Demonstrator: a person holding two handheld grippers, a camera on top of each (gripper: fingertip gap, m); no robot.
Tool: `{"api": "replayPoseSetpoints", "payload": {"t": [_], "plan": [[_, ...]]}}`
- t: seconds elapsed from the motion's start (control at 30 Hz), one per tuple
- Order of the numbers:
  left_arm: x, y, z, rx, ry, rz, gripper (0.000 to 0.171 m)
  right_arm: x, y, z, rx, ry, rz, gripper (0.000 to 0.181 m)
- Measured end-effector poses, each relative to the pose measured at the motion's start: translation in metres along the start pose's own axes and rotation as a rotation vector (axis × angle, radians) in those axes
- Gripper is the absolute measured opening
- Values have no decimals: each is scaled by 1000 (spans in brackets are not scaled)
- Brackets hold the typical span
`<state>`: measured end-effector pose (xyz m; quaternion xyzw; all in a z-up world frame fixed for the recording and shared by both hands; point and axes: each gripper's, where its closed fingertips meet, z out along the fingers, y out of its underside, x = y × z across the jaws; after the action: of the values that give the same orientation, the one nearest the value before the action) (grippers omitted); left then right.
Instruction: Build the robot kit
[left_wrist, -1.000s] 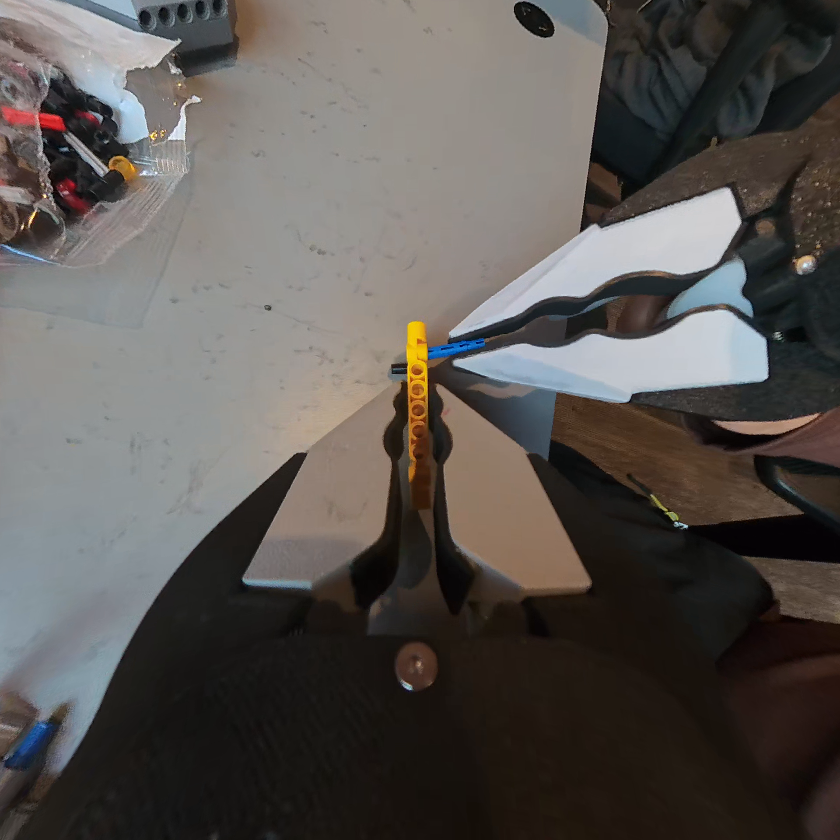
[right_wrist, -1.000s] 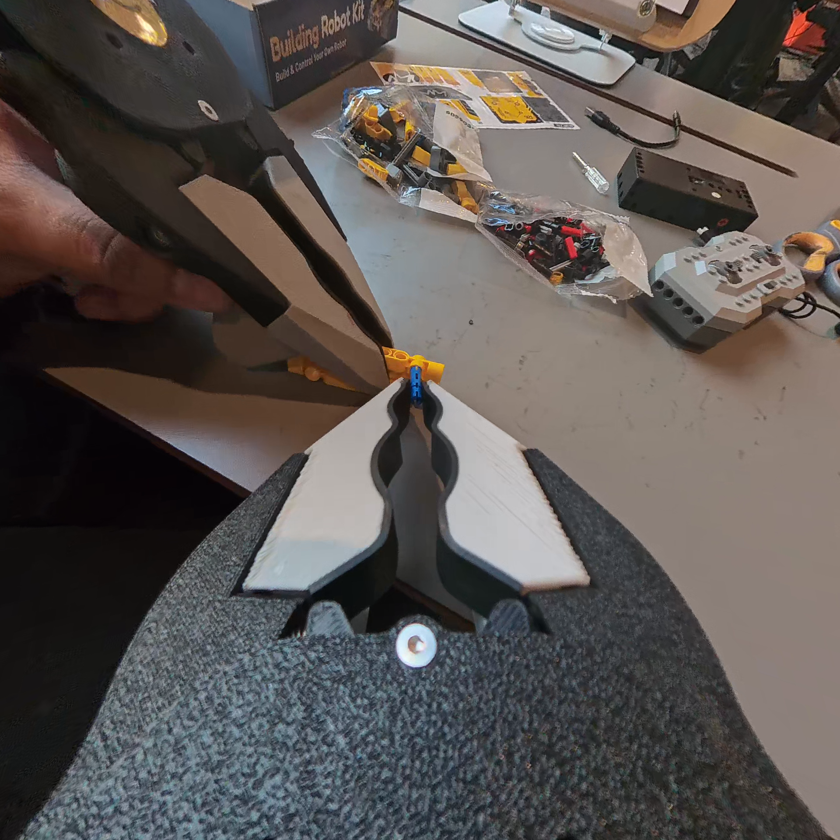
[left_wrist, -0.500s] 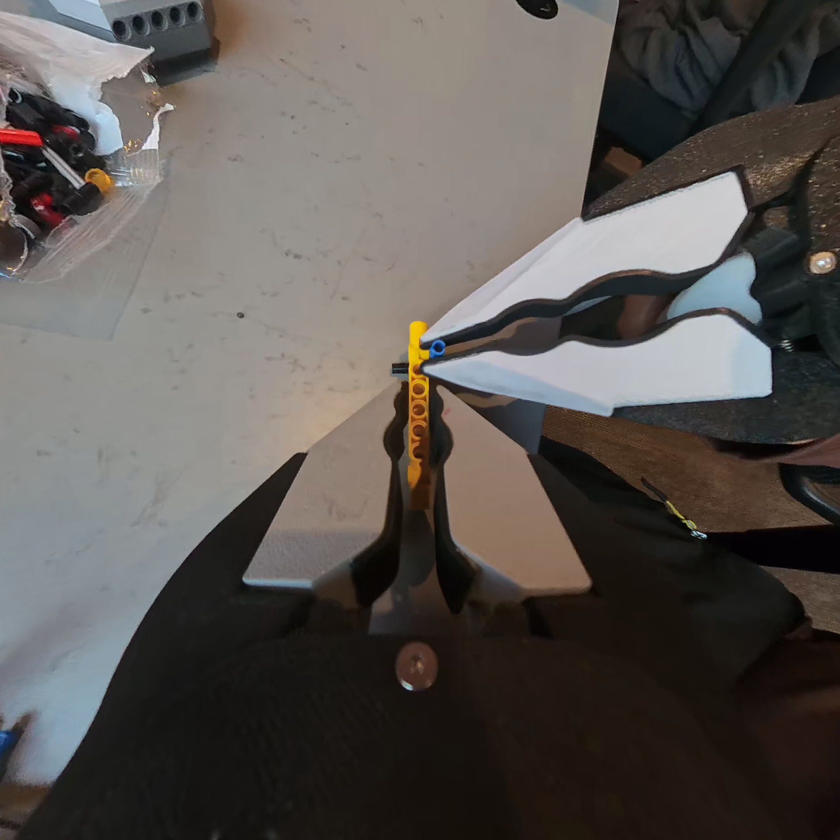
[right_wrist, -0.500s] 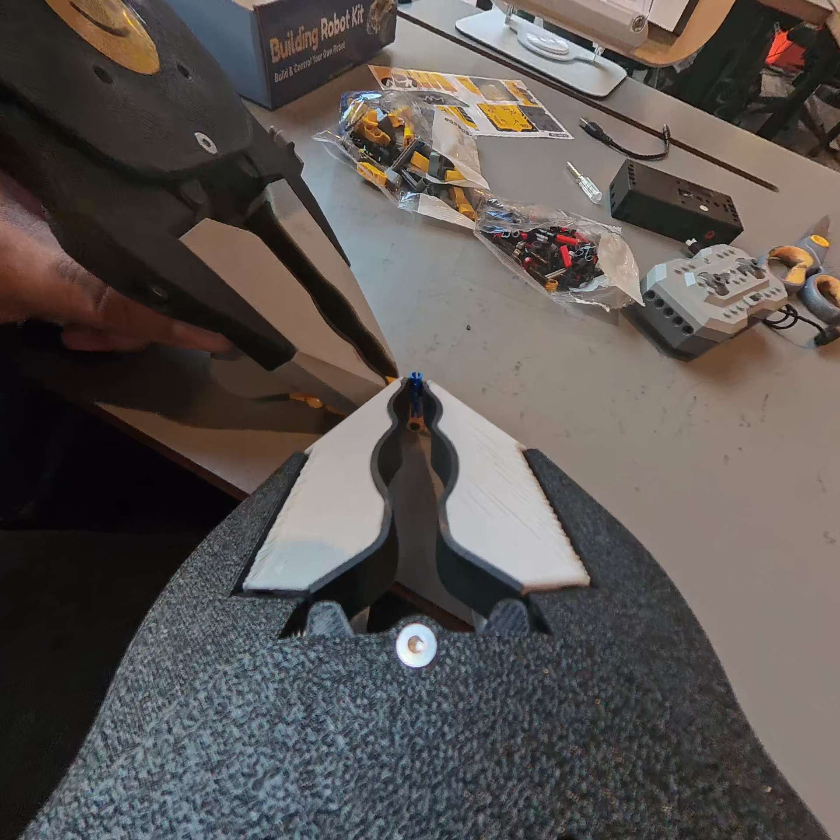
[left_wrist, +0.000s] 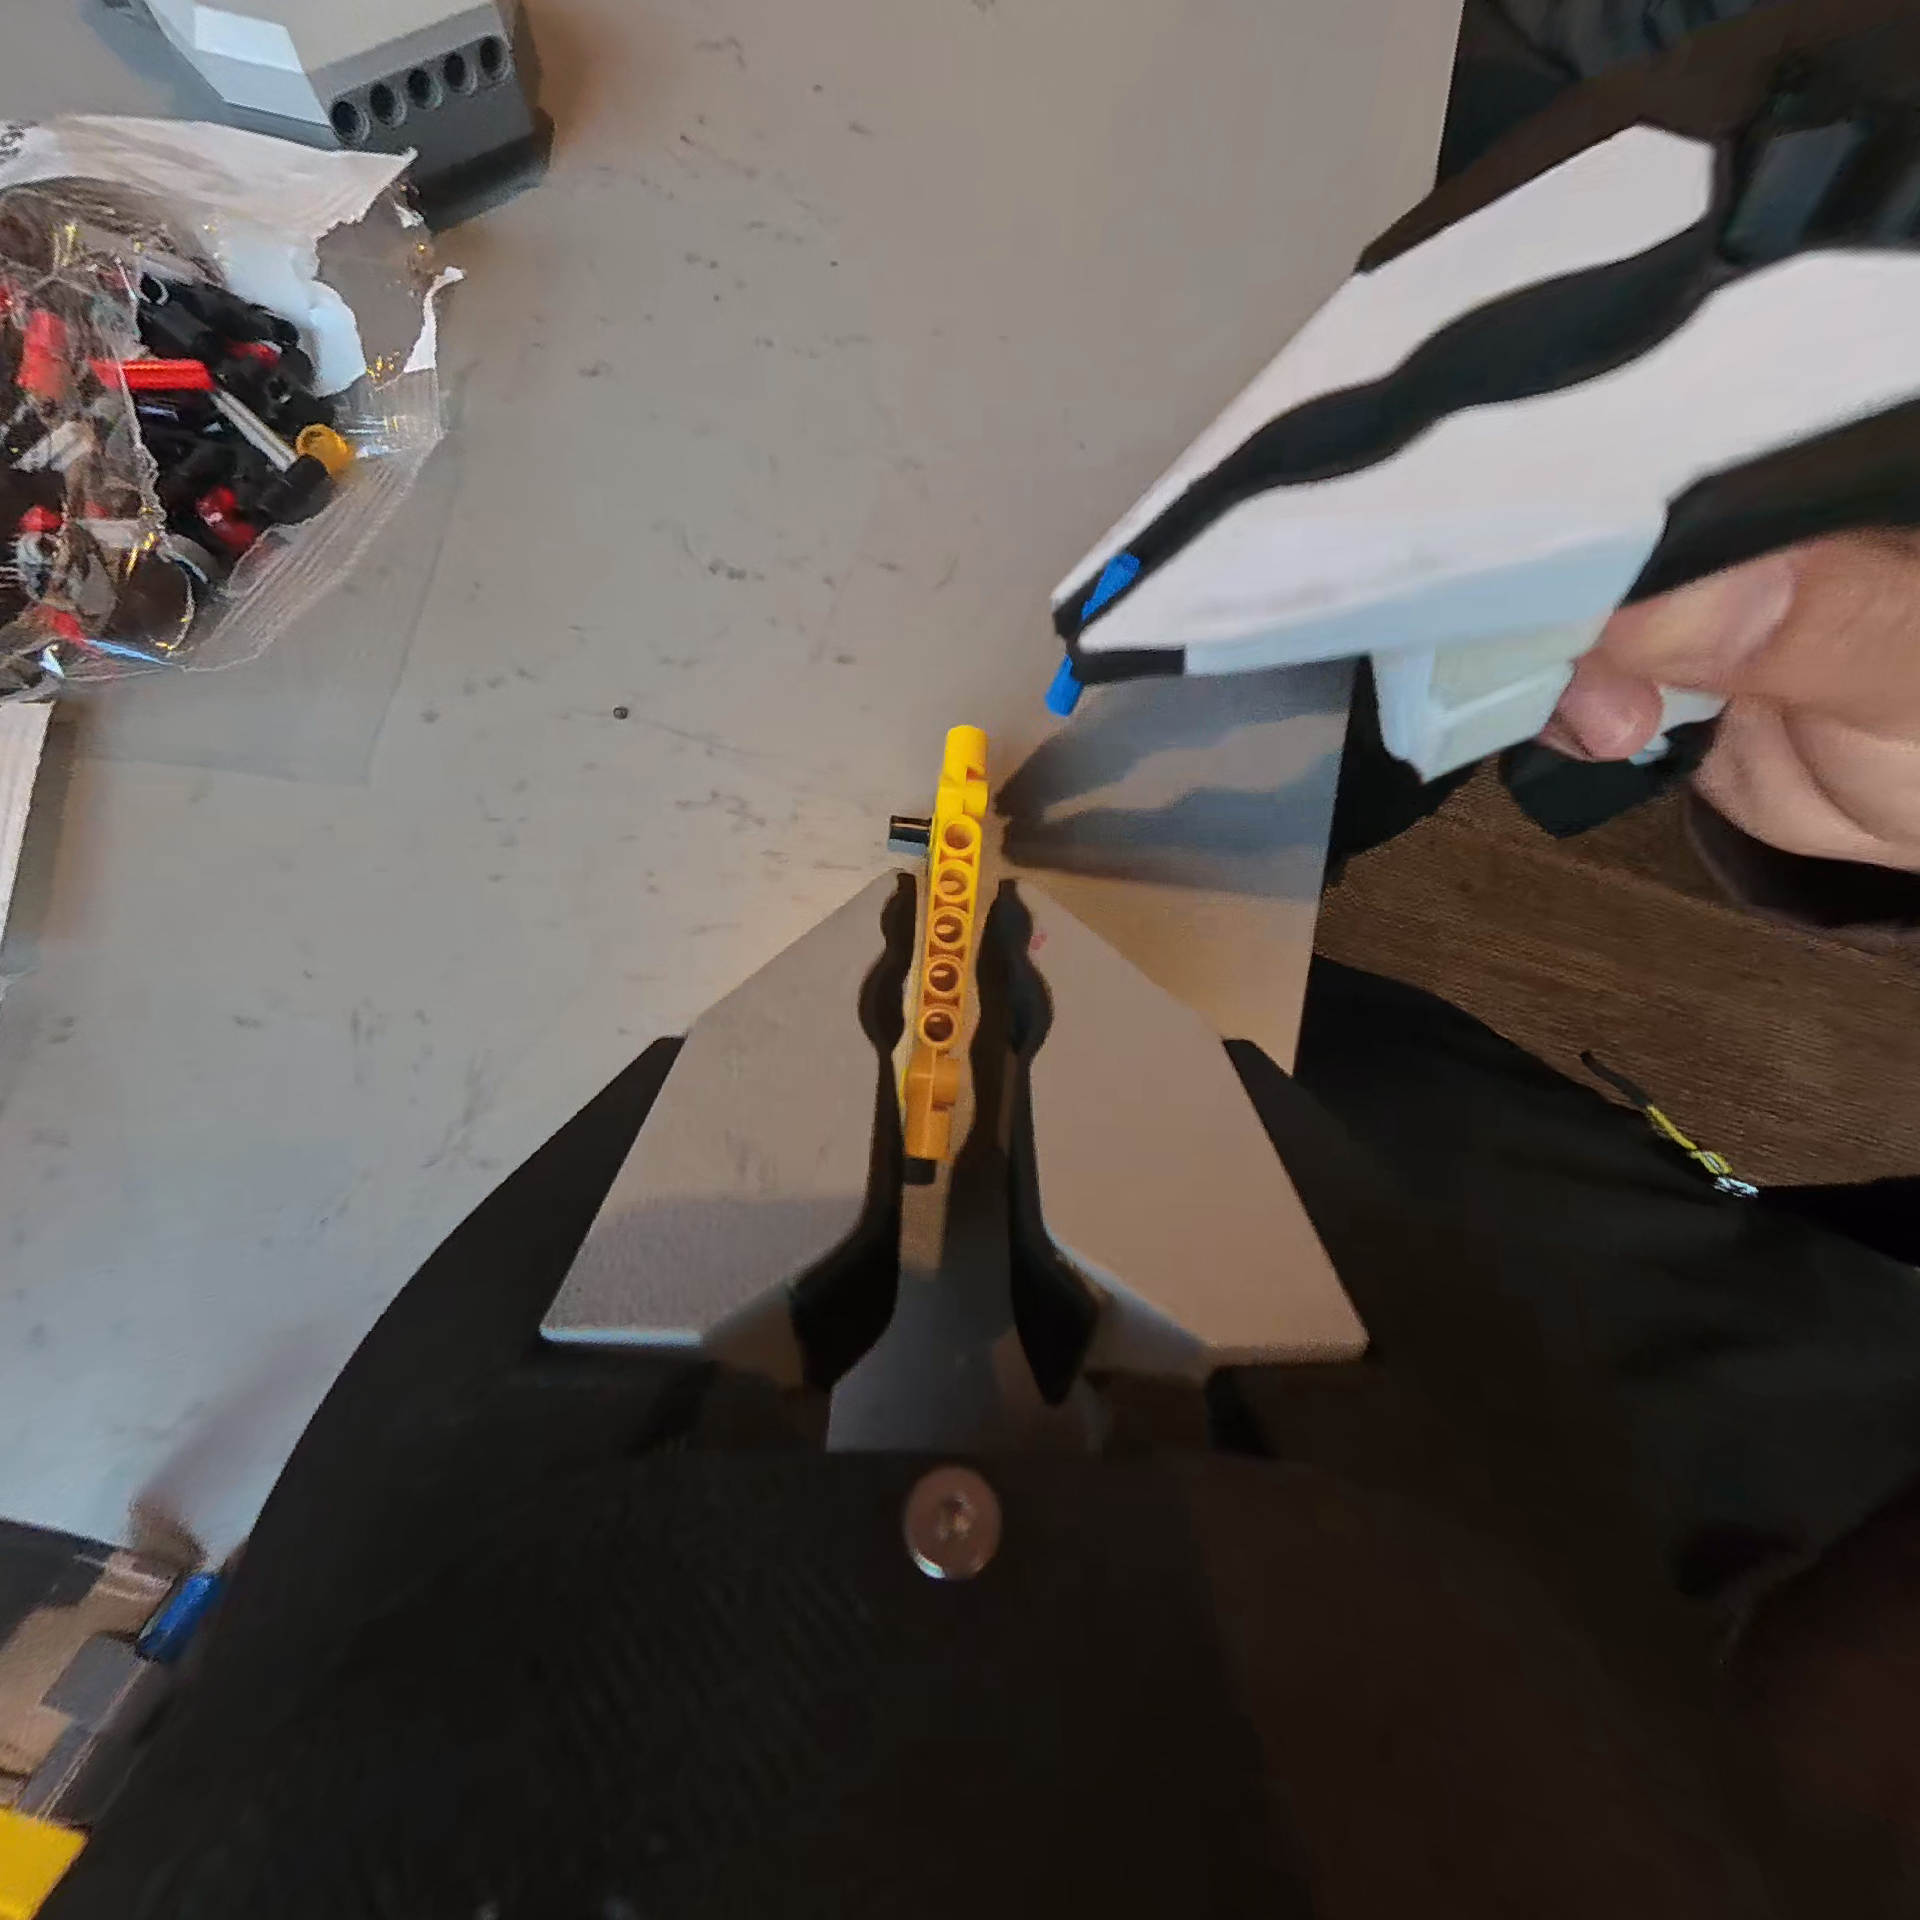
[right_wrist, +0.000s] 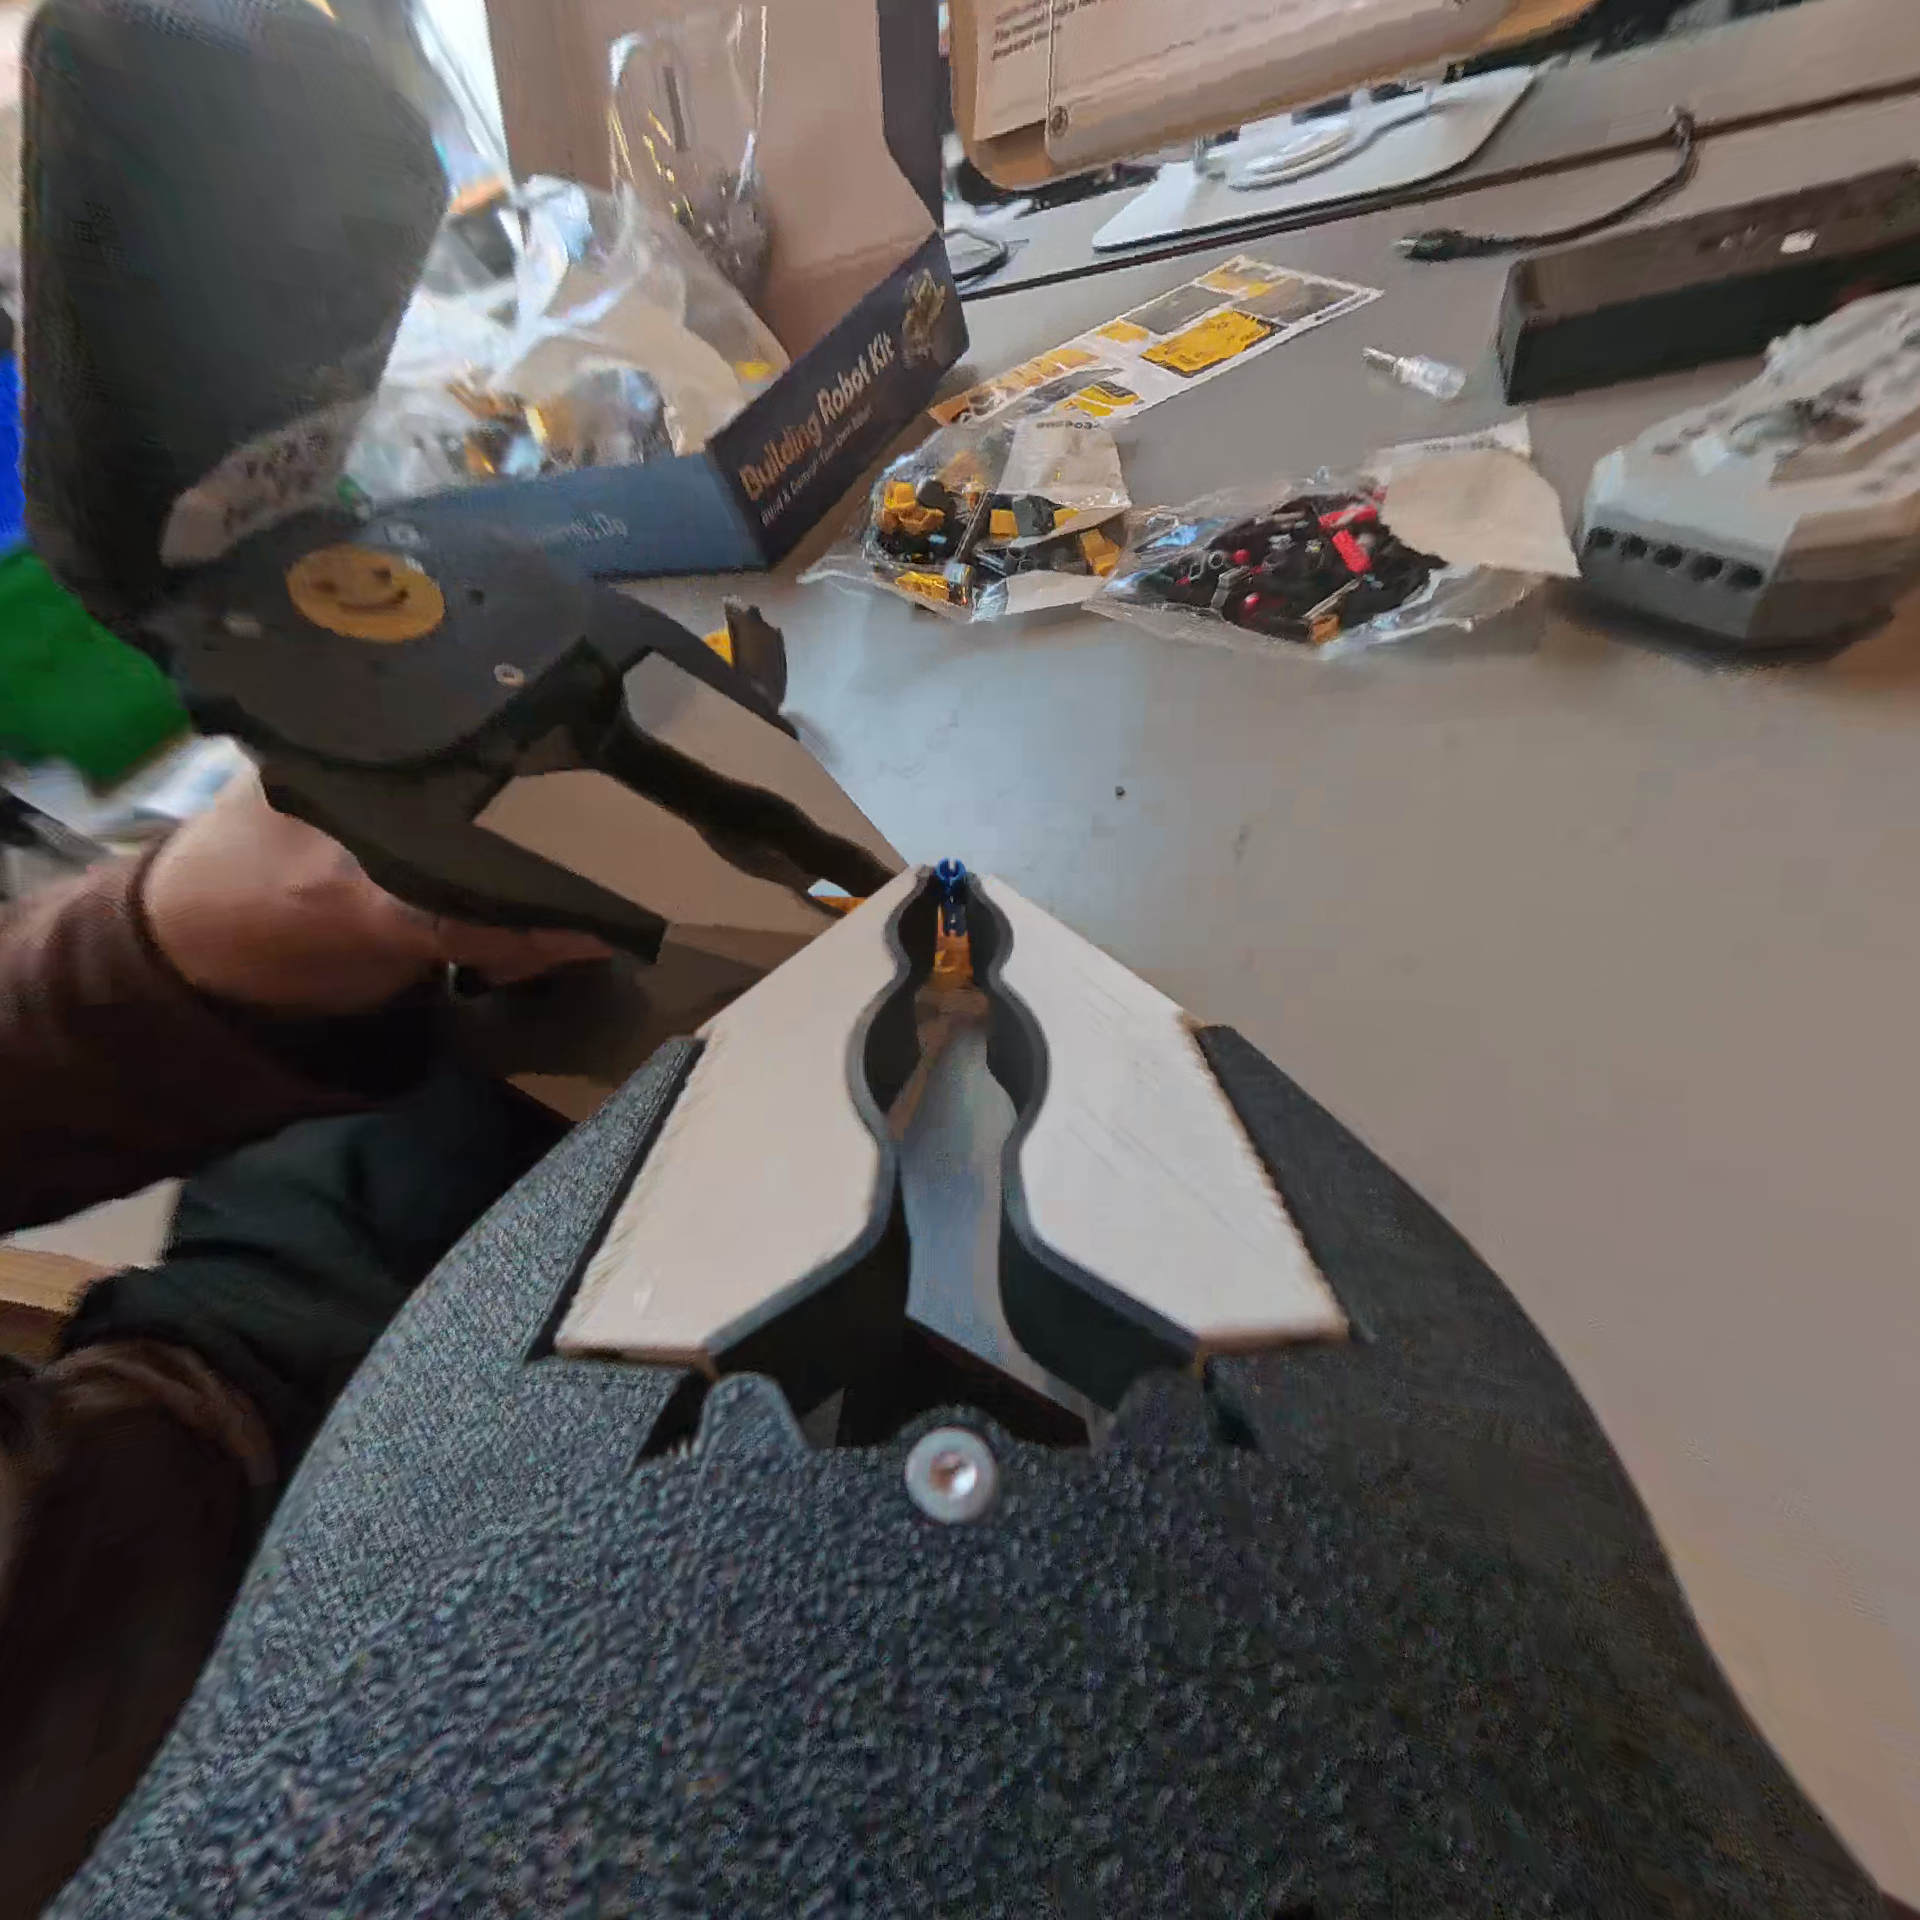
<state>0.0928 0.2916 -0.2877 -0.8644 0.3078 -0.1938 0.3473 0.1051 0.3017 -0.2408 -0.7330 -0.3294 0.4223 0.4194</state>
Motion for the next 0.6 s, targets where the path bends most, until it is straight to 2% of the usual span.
{"api": "replayPoseSetpoints", "payload": {"t": [0.17, 0.3, 0.4, 0.53, 0.6], "plan": [[-3, -1, -5, 19, -27, -1, 22, 7, -6, -10, 65, -83, 189, 4], [1, -17, -21, 95, -92, 59, 23, -6, -11, -11, 79, -158, 220, 4], [15, -27, -23, 105, -73, 122, 22, -18, -12, -9, 77, -211, 229, 4], [23, -39, -26, 149, -94, 206, 5, -24, -13, -9, 75, -243, 234, 5], [26, -42, -27, 166, -97, 230, 2, -26, -14, -11, 83, -253, 241, 5]]}}
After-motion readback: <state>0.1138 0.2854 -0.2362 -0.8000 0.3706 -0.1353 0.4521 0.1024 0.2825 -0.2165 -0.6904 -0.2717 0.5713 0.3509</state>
